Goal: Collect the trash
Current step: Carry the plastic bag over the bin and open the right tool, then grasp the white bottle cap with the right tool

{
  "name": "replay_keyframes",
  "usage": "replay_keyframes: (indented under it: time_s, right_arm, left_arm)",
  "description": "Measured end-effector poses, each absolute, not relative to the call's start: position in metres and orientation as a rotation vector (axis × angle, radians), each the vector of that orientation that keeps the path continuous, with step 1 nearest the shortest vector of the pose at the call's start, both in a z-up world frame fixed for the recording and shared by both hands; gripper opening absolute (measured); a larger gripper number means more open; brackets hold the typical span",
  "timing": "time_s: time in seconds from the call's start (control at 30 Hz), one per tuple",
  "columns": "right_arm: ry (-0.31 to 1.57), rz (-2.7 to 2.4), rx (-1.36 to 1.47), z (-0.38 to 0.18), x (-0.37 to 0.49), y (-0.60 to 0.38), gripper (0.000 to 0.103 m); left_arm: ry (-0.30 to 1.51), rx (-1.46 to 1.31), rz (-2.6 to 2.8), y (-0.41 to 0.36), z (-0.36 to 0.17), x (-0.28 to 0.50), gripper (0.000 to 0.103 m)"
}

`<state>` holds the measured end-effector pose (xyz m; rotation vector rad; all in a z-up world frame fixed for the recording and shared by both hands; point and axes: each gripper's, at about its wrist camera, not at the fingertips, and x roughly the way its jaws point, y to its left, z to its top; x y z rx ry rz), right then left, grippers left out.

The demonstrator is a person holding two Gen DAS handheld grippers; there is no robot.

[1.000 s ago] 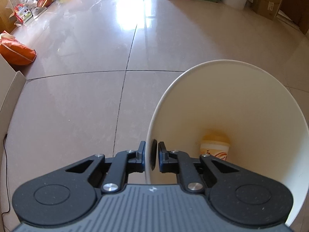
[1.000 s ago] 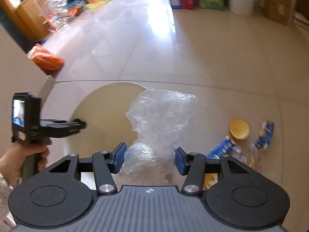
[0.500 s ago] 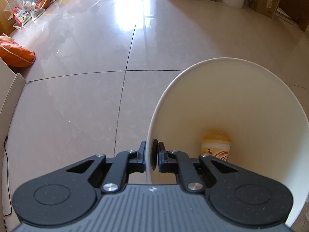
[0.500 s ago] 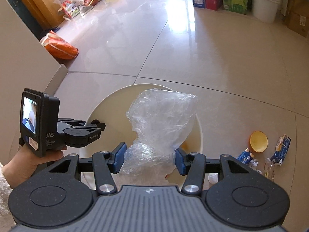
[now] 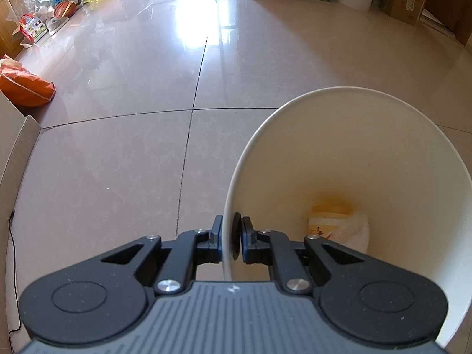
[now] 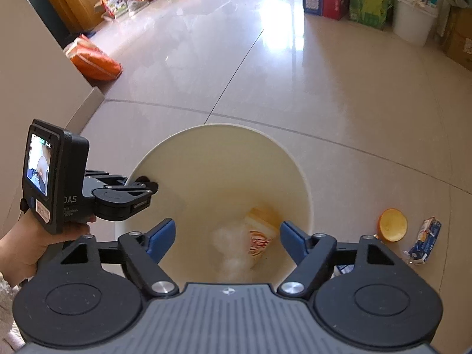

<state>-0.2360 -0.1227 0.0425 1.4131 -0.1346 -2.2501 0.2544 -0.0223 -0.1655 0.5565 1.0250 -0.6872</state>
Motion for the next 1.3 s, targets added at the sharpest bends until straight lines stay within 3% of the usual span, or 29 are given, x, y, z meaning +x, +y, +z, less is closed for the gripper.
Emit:
replay_keyframes:
  time_s: [0.4,0.83,1.3]
  right_arm:
    - [-0.231,-2.465,1.326,0.017,-0.199,-0.034,0.092]
    - [-0.083,-2.539,1.531,-0.128,-0.169,-0.008,0.091]
    - [0.215,-2.368,1.523,-0.227,-0.187,-0.080,0.071]
  left_arm:
    - [1.019,0.568,-0.686,-0.024,-0.160,0.253,0.010]
    - [1.024,0.561,-0.678,-0.029,-0.157,0.246,0.010]
    - [1.022,0.570,-0.673,-0.030,-0.156,0.247,0.010]
